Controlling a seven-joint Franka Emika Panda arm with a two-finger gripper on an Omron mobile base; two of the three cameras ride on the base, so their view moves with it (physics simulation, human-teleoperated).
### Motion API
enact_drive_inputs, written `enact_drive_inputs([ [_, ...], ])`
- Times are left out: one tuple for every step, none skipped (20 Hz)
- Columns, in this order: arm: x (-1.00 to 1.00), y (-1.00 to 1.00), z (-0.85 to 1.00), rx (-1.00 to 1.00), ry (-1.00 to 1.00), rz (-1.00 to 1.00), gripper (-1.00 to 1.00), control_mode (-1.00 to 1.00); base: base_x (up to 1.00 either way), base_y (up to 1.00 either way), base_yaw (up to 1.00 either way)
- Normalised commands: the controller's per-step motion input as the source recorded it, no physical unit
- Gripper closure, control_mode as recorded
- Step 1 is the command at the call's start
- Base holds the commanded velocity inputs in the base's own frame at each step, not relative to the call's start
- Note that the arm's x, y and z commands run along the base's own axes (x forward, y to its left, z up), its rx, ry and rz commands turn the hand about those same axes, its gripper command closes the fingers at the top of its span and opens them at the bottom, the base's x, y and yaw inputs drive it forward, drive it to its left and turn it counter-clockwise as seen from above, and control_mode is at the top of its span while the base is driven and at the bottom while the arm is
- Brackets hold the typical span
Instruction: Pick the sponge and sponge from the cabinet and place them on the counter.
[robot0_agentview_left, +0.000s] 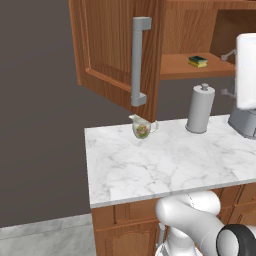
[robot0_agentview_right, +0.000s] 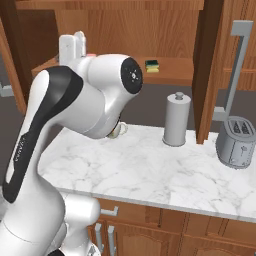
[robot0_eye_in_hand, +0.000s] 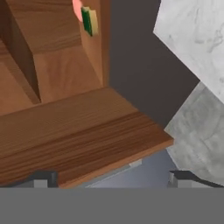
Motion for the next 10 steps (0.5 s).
enact_drive_inputs([
  [0.24, 0.34, -0.03, 0.1, 0.0, 0.04, -1.0, -1.0, 0.0, 0.0, 0.0],
  [0.29, 0.32, -0.06, 0.1, 0.0, 0.04, -1.0, -1.0, 0.0, 0.0, 0.0],
  [0.34, 0.27, -0.06, 0.11, 0.0, 0.05, -1.0, -1.0, 0.0, 0.0, 0.0],
  [0.36, 0.23, -0.06, 0.12, 0.0, 0.06, -1.0, -1.0, 0.0, 0.0, 0.0],
  [0.35, 0.2, -0.02, 0.12, 0.0, 0.07, -1.0, -1.0, 0.0, 0.0, 0.0],
  [0.3, 0.2, 0.0, 0.11, 0.0, 0.07, -1.0, -1.0, 0.0, 0.0, 0.0],
  [0.26, 0.22, 0.0, 0.1, 0.0, 0.07, -1.0, -1.0, 0.0, 0.0, 0.0],
  [0.18, 0.25, 0.0, 0.09, 0.0, 0.06, -1.0, -1.0, 0.0, 0.0, 0.0],
  [0.12, 0.28, 0.0, 0.06, 0.0, 0.06, -1.0, -1.0, 0.0, 0.0, 0.0],
  [0.09, 0.31, 0.0, 0.06, 0.0, 0.06, -1.0, -1.0, 0.0, 0.0, 0.0],
])
